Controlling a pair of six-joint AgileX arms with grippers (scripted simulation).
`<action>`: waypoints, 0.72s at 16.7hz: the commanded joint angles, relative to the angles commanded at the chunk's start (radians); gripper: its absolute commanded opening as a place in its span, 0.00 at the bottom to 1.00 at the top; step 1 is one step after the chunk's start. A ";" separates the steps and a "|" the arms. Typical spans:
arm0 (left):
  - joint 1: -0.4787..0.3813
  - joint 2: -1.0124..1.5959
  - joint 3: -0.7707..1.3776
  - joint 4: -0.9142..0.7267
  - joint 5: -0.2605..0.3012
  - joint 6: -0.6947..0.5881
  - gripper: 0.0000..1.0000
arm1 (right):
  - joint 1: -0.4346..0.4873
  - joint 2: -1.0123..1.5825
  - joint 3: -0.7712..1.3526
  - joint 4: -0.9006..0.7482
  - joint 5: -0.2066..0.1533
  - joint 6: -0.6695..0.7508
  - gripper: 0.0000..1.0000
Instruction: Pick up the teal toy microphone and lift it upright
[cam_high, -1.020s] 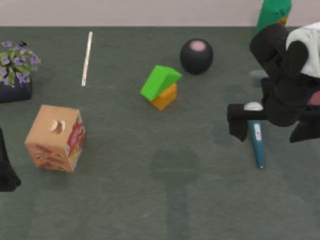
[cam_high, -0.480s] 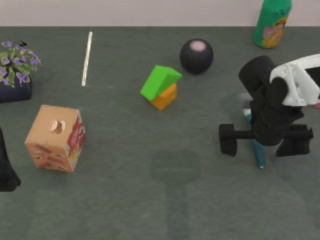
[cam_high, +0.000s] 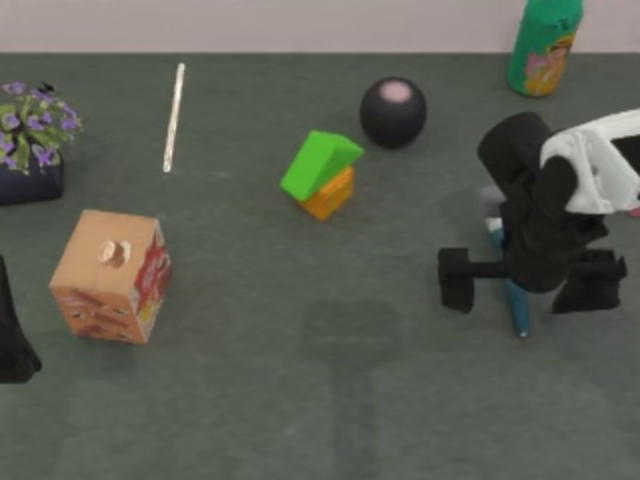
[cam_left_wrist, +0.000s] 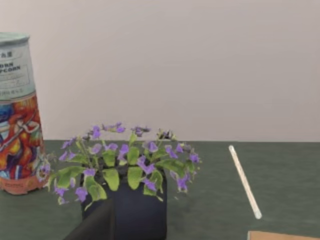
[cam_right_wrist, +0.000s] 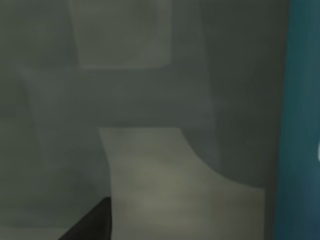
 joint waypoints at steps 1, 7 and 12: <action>0.000 0.000 0.000 0.000 0.000 0.000 1.00 | 0.000 0.000 0.000 0.000 0.000 0.000 0.70; 0.000 0.000 0.000 0.000 0.000 0.000 1.00 | 0.000 0.000 0.000 0.000 0.000 0.000 0.25; 0.000 0.000 0.000 0.000 0.000 0.000 1.00 | 0.000 0.000 0.000 0.000 0.000 0.000 0.00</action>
